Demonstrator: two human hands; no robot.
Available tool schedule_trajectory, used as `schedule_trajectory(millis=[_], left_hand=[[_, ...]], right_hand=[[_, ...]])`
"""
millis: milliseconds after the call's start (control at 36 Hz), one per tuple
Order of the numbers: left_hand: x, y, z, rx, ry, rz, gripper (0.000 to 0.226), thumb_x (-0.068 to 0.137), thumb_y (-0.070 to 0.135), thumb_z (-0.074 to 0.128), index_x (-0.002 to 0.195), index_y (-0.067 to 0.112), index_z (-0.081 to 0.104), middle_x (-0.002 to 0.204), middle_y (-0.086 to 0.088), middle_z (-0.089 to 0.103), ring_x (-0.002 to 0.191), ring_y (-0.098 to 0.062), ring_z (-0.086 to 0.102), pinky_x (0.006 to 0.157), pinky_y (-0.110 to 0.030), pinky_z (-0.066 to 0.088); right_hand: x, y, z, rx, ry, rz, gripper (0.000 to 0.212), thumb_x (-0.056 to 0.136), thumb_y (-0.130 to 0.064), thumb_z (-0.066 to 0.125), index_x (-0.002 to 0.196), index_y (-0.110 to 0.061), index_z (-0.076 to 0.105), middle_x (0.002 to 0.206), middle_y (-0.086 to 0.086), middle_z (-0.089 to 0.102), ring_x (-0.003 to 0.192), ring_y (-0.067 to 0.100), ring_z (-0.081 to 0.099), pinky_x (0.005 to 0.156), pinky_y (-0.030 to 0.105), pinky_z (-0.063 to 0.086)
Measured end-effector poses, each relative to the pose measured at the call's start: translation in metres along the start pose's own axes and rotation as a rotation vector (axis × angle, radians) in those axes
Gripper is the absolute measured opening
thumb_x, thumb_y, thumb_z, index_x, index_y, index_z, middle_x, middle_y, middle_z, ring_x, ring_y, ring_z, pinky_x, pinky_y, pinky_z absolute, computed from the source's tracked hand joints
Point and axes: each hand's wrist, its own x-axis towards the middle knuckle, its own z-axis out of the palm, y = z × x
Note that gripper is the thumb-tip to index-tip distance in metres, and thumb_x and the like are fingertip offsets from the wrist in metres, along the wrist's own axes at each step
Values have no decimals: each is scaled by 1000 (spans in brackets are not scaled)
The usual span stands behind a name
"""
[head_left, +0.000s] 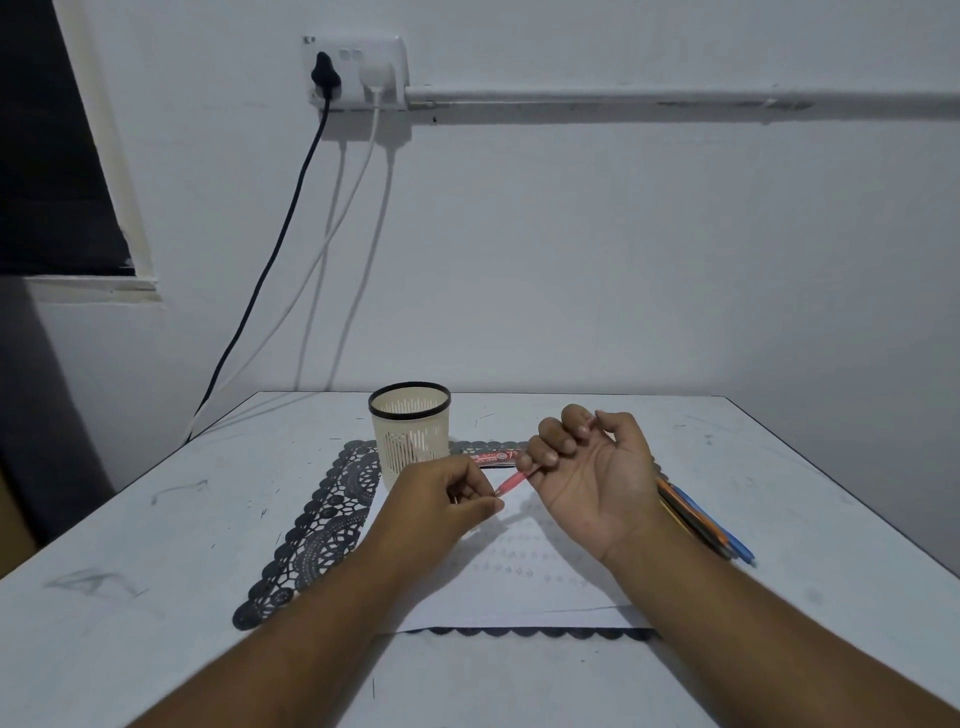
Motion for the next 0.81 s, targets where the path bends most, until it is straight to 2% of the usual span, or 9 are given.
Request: schedule_trajectory(millis=[83, 139, 194, 278, 417, 556, 694, 750, 806], left_hand=[[1, -3, 1, -8, -17, -6, 16, 80, 13, 85, 72, 21, 73, 71, -8, 70, 63, -19, 60, 62, -32, 45], [1, -3, 2, -24, -27, -8, 15, 80, 13, 85, 73, 23, 75, 72, -7, 70, 68, -33, 65, 65, -36, 47], [1, -4, 2, -24, -35, -5, 15, 81, 13, 84, 74, 24, 76, 72, -5, 71, 74, -36, 67, 66, -36, 48], [1, -2, 1, -25, -51, -4, 15, 85, 13, 81, 76, 25, 77, 73, -4, 72, 72, -32, 67, 67, -36, 50], [0, -3, 1, 11, -66, 17, 14, 89, 18, 78, 77, 24, 77, 73, -7, 71, 65, -14, 56, 63, -30, 41], [1, -2, 0, 19, 24, 33, 16, 87, 13, 80, 74, 21, 74, 64, 0, 67, 56, -7, 52, 55, -22, 39], [1, -4, 0, 42, 67, 26, 17, 83, 12, 83, 72, 20, 73, 66, -1, 69, 56, -8, 56, 55, -25, 43], [1, -4, 0, 41, 70, 31, 17, 83, 12, 83, 72, 21, 73, 65, -1, 68, 55, -7, 55, 55, -24, 42], [1, -2, 2, 60, 64, 50, 16, 82, 13, 84, 72, 20, 74, 64, 1, 68, 55, -4, 54, 54, -21, 41]], right_hand=[[-1, -1, 1, -14, -13, -12, 26, 87, -30, 41, 65, -17, 36, 67, 3, 27, 58, 20, 30, 66, 36, 35], [-2, -1, -1, 2, -14, -14, 30, 90, -34, 40, 66, -17, 37, 67, 2, 28, 58, 20, 29, 65, 35, 34], [-2, -1, -3, 17, -13, -8, 36, 95, -40, 37, 67, -16, 39, 67, 2, 29, 60, 19, 29, 65, 35, 33], [-2, -1, -3, 25, -16, -6, 38, 95, -41, 38, 67, -16, 40, 67, 2, 29, 60, 19, 29, 65, 35, 35], [-1, -1, -2, 5, 9, -10, 31, 95, -36, 42, 74, -15, 48, 68, 3, 33, 59, 20, 34, 68, 36, 39], [0, 1, 2, 6, 37, -22, 26, 89, -37, 53, 85, -12, 55, 77, 9, 55, 71, 26, 53, 84, 44, 52], [-2, 6, 2, 24, 30, -10, 36, 100, -38, 43, 79, -11, 55, 72, 8, 47, 67, 26, 48, 99, 49, 45], [-2, 7, 2, 45, 15, -18, 42, 101, -41, 39, 74, -11, 52, 70, 6, 42, 63, 24, 43, 94, 47, 44], [-3, 6, 1, 49, -5, -21, 44, 99, -44, 38, 70, -13, 50, 70, 5, 39, 62, 23, 40, 82, 42, 42]])
